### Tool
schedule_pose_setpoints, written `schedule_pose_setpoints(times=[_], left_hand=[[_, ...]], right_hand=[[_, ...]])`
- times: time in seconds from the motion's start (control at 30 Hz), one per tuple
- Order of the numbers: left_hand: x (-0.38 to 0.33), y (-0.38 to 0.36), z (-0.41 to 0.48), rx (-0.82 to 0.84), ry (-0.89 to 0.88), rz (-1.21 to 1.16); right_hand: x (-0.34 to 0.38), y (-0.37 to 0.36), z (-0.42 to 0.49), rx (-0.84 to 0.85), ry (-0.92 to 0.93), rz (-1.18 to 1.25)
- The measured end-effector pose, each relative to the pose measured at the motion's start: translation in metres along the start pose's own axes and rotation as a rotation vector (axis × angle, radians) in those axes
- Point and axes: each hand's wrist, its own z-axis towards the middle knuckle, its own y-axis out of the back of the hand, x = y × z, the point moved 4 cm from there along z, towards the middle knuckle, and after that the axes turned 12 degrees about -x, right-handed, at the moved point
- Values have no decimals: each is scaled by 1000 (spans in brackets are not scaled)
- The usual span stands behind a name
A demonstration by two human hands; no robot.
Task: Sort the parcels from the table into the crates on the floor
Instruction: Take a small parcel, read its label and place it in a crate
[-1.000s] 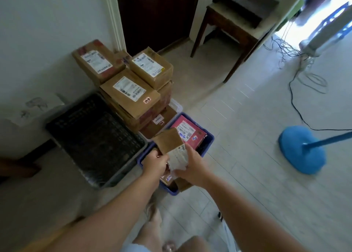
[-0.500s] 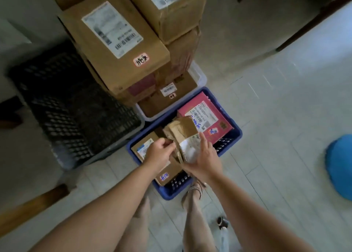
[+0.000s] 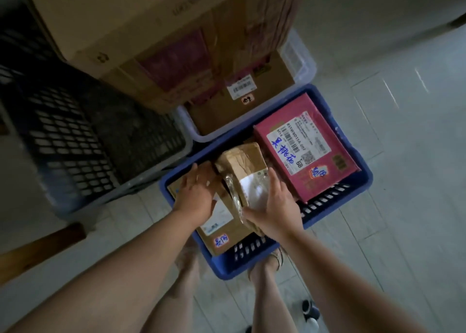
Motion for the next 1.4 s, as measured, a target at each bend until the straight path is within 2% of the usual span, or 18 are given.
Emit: schedule_pose_setpoints(times=[0.17,0.4,0.53,0.7,0.83,1.2,1.4], left_hand=[[13,-4,6,-96,-11,-27],[14,-4,3,-102,-41,-64],[15,-8,3,-77,-15,-70],[16,-11,4,-76,-20,-56],[17,-10,2,-131,-24,-43],[15,-21,1,-158,-23,-57],[19,-24,-2,-62,-73,56]], right_hand=[[9,-3,28,-35,91,-32],[13,-7,38,-64,237,-137],[13,-33,34,-16,171,-90],[10,-48,33,-62,172,-156],[2,-58,38,57,165,-280],[4,-74,59,-16,141,-89],[7,-63,60,-8,55,-50]])
